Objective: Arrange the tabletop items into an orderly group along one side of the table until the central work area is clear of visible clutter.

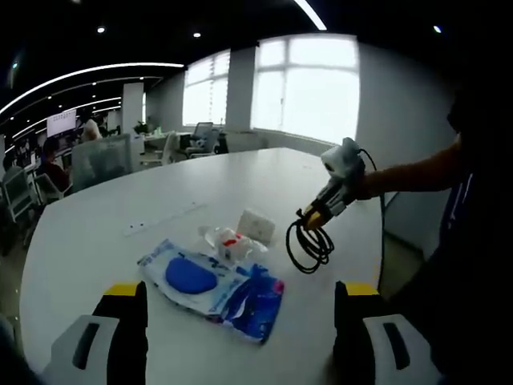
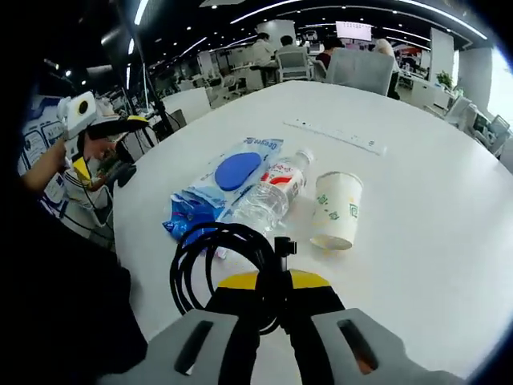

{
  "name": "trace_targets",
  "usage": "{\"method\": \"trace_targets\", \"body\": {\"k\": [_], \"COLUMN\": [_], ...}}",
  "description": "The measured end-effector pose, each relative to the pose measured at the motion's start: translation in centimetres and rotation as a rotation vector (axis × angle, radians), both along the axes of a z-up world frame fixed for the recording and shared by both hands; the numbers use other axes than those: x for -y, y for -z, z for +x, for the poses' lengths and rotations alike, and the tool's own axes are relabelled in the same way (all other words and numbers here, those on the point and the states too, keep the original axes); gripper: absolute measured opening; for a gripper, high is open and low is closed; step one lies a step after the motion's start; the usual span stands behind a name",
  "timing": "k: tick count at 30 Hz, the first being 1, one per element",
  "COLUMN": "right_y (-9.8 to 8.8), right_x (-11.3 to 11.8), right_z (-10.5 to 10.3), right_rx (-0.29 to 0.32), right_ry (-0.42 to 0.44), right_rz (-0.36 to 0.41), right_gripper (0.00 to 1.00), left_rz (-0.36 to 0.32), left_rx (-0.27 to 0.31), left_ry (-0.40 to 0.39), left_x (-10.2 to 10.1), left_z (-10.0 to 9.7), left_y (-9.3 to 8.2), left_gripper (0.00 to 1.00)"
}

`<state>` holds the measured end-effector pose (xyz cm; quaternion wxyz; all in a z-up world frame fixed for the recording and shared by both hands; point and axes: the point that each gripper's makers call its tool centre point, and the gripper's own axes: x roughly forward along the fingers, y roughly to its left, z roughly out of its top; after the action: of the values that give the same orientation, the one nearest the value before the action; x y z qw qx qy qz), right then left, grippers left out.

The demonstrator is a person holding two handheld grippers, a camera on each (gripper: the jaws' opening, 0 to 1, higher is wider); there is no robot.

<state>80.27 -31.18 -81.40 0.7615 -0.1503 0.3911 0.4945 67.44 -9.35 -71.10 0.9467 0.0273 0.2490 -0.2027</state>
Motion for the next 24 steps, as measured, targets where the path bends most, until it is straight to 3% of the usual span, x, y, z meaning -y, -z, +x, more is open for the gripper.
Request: {"method": "trace_targets", "body": {"k": [7,13,24], "right_y": [2.0,2.7,4.4], "right_x": [1.2,1.7,2.3], "right_z": [-2.0,-2.0,-1.2], "right_rx": [-0.047,-0.075,-0.026], "right_ry": [0.022,0.063,0.125], "right_rz": [-0.05,-0.058,-0.096], "right_gripper": [0.07,0.07,0.08], "left_rz": [-0.005,0.002,0.008], "left_rx": [-0.003,-0.009,-0.008], "left_ry": [-0.003,0.01,0.011], "left_x": [-0.1,0.0,-0.4], "left_z": [0.2,0.1,0.0], "left_y": [0.2,0.4,0.4], "left_gripper": [0.95,0.95,0.94]}}
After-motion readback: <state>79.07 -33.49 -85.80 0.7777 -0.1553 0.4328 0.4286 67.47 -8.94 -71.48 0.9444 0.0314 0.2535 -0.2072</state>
